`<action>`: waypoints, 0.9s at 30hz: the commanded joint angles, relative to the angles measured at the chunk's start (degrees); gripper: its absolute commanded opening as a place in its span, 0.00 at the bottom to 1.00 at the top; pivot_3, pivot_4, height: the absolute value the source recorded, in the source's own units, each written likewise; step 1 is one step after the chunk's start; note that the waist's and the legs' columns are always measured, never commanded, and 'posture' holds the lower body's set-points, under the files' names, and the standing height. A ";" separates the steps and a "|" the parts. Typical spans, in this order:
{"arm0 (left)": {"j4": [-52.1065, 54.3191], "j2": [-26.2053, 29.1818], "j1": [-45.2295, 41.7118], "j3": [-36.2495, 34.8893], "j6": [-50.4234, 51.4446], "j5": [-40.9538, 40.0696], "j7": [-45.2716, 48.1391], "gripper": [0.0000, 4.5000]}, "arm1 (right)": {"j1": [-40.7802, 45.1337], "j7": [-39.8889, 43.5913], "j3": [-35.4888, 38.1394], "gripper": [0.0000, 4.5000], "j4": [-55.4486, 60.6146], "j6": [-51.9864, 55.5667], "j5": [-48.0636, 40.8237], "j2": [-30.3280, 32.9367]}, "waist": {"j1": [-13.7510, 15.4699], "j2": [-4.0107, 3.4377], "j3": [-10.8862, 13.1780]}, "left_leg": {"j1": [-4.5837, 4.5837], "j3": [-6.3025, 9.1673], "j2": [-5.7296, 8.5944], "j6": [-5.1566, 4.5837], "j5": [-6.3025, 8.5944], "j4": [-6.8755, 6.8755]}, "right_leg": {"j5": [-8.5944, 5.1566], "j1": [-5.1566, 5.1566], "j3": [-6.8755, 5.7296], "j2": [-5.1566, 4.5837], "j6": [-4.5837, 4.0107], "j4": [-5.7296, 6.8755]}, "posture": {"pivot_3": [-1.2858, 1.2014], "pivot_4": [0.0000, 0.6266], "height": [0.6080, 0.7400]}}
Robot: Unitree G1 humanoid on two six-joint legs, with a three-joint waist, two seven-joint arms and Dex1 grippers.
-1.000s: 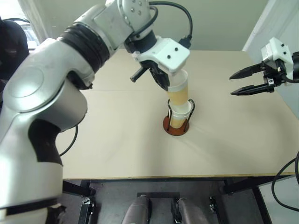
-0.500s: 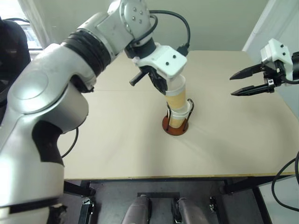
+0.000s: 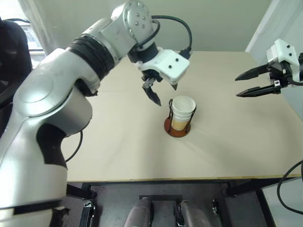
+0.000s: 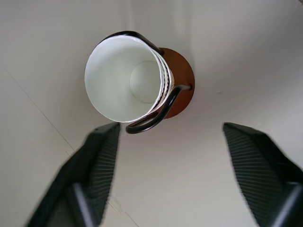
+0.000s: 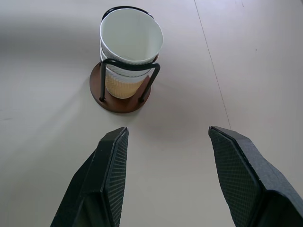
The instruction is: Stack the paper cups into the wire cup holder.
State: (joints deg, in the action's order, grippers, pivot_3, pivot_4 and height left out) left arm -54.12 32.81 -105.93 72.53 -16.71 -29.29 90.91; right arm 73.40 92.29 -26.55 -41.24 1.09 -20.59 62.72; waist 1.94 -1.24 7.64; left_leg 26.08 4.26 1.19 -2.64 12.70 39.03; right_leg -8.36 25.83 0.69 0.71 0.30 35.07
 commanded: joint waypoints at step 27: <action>18.18 22.21 63.46 -86.91 32.64 -4.82 -37.82 0.99 | -6.97 -22.49 25.39 0.60 -13.78 1.99 9.97 -13.73 | -0.89 -0.53 0.04 | -0.25 -0.16 -0.06 0.27 -0.52 -0.17 | 0.06 0.13 0.19 0.08 -0.50 0.40 | 0.52 0.24 1.00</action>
State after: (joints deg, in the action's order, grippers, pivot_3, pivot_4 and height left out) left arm -37.44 54.98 -42.08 -10.96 14.37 -32.59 54.33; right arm 66.13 71.25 -4.00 -56.87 2.84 -9.48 48.55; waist 1.05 -1.78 7.68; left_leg 25.76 4.12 1.14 -2.35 12.11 38.86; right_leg -8.33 25.94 0.88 0.77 -0.45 35.50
